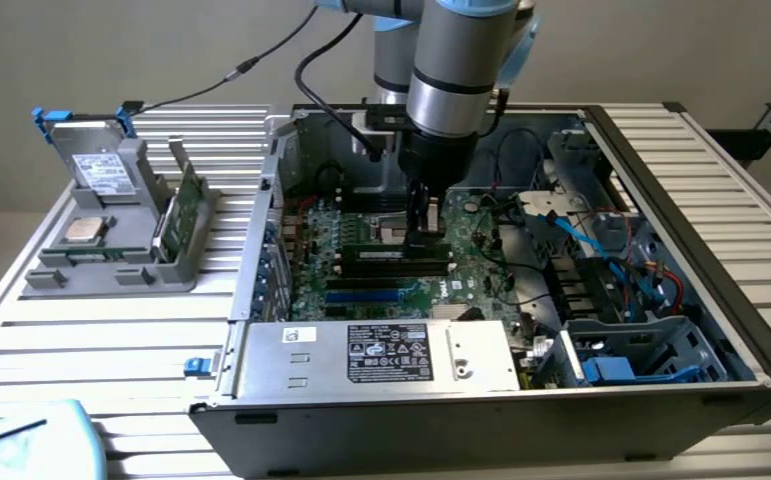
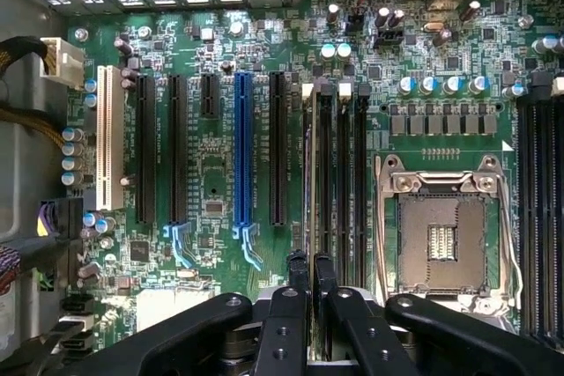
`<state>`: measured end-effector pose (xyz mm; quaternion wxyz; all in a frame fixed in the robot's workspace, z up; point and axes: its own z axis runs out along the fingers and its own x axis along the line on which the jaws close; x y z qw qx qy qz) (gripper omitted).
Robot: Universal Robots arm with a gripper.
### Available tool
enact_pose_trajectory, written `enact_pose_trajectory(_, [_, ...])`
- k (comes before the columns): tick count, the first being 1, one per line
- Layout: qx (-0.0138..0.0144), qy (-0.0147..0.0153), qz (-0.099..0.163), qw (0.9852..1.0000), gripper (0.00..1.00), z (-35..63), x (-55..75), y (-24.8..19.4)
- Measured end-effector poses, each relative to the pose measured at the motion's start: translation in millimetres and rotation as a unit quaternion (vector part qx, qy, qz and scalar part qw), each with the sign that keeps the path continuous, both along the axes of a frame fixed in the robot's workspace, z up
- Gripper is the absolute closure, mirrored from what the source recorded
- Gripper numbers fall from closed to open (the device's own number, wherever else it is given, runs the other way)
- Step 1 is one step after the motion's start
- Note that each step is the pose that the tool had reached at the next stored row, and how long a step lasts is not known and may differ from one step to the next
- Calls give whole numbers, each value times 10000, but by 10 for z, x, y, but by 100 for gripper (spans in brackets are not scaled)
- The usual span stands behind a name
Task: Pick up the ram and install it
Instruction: 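Insert the ram into the slot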
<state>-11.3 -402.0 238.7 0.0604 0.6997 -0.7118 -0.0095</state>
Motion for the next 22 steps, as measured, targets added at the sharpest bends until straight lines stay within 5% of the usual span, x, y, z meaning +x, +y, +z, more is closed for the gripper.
enact_pose_trajectory(11, [-6, 0, 1, 10000, 86, -70, -16, 10])
enact_pose_trajectory(17, [47, 0, 71, 10000, 86, -73, -17, 12])
enact_pose_trajectory(22, [48, 0, 112, 9999, 86, -79, -17, 12])
